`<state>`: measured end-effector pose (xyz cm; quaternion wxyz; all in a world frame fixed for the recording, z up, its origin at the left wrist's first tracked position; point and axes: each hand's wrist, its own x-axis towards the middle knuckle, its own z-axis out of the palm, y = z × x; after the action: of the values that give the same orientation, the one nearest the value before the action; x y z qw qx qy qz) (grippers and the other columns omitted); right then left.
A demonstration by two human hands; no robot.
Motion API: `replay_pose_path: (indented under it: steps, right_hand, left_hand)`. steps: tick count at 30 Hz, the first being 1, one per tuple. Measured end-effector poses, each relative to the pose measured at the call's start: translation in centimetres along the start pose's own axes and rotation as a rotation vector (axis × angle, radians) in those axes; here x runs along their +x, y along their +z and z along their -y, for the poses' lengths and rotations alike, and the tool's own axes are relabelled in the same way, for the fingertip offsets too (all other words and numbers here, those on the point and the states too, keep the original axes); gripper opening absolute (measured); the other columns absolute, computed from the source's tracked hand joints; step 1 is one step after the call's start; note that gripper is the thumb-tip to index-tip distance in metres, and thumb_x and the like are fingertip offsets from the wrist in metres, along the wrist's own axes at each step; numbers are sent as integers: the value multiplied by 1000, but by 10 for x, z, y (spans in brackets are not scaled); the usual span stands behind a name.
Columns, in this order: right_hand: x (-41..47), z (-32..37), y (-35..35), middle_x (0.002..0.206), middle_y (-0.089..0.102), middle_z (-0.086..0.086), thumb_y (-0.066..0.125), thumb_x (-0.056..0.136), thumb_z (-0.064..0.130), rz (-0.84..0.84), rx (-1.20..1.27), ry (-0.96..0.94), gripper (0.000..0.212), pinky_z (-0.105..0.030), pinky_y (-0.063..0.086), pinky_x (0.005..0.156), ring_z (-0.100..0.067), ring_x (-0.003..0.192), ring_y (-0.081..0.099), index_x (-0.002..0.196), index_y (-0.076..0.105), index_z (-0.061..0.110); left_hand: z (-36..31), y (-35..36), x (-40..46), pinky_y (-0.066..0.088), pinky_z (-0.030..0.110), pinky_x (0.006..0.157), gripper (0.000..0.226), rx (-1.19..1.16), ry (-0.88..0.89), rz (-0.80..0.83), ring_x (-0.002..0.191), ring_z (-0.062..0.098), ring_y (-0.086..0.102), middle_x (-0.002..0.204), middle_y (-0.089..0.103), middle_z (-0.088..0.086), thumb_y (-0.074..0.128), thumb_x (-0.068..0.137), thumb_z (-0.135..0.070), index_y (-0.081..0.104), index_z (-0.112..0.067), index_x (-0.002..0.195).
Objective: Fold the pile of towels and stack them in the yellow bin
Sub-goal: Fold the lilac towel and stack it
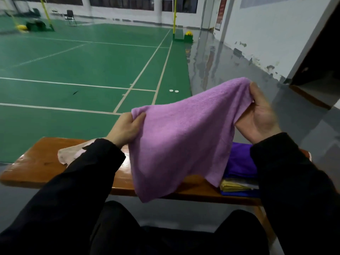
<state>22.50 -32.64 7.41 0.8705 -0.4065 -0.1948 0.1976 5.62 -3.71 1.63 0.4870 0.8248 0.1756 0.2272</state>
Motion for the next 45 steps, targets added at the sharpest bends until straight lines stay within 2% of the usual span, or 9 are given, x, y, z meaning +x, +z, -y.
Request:
replay_pose_path:
  steps: [3,7,11,16,21,36,40,42,45]
  right_hand:
    - [4,5,-4,118,64,-12,80,89,37,-62,-100,-70,45,-49,48,110,-30,117,60,121,65,9]
    - [2,3,-9,98,71,-5,81,88,29,-151,-161,-108,22,-40,58,91,-21,96,68,100,74,13]
    - [7,1,-16,85,70,5,81,87,31,-310,-363,-188,13,-30,58,72,-11,80,66,88,79,18]
    - [19,-14,-27,81,73,12,82,84,39,-351,-646,-255,14,-33,57,79,-8,80,63,85,82,25]
    - [41,-23,-26,90,75,4,87,80,32,-341,-482,-173,24,-31,57,84,-10,84,69,95,80,14]
    - [10,0,4,91,70,0,65,94,6,-10,-253,-200,18,-26,51,83,-13,90,63,89,76,19]
    - [-71,-66,-59,92,78,-2,79,78,18,-81,-614,-50,12,-20,55,84,-13,88,69,91,79,16]
    - [-105,-101,-88,89,79,0,80,82,6,-51,-939,65,15,-19,54,78,-9,83,69,87,81,21]
    - [-133,-144,-125,82,77,-3,84,83,30,38,-1229,182,10,-37,53,78,-14,76,68,82,80,21]
  left_hand:
    - [-4,-6,13,47,12,65,26,-218,-50,-96,71,-5,64,74,72,-13,56,103,-32,74,-14,99]
    - [1,-13,21,57,31,83,32,-850,-168,136,100,22,67,108,73,12,65,97,-27,67,-3,118]
    - [0,-14,22,49,31,71,18,-549,-68,-177,81,16,62,85,73,4,72,93,-26,78,-8,94]
    - [8,-16,21,47,29,67,16,-411,-56,-306,73,9,56,77,68,-5,74,91,-30,77,-18,81]
    - [16,-24,48,43,26,63,30,-354,-45,-484,65,10,52,69,62,-1,82,77,-39,75,-11,71]
    - [-11,-75,11,46,29,82,19,-694,216,-287,84,9,55,83,64,-4,62,99,-20,74,-19,85]
    - [67,-35,-85,51,28,99,26,-403,-60,-182,88,2,65,83,74,-3,75,86,-38,75,-12,85]
    - [113,-15,-127,47,17,85,29,-186,-170,-92,84,-1,65,82,76,-10,74,86,-41,77,-12,82]
    - [164,1,-164,51,21,85,12,-73,-341,121,95,18,71,93,79,-3,72,92,-22,82,-19,85]
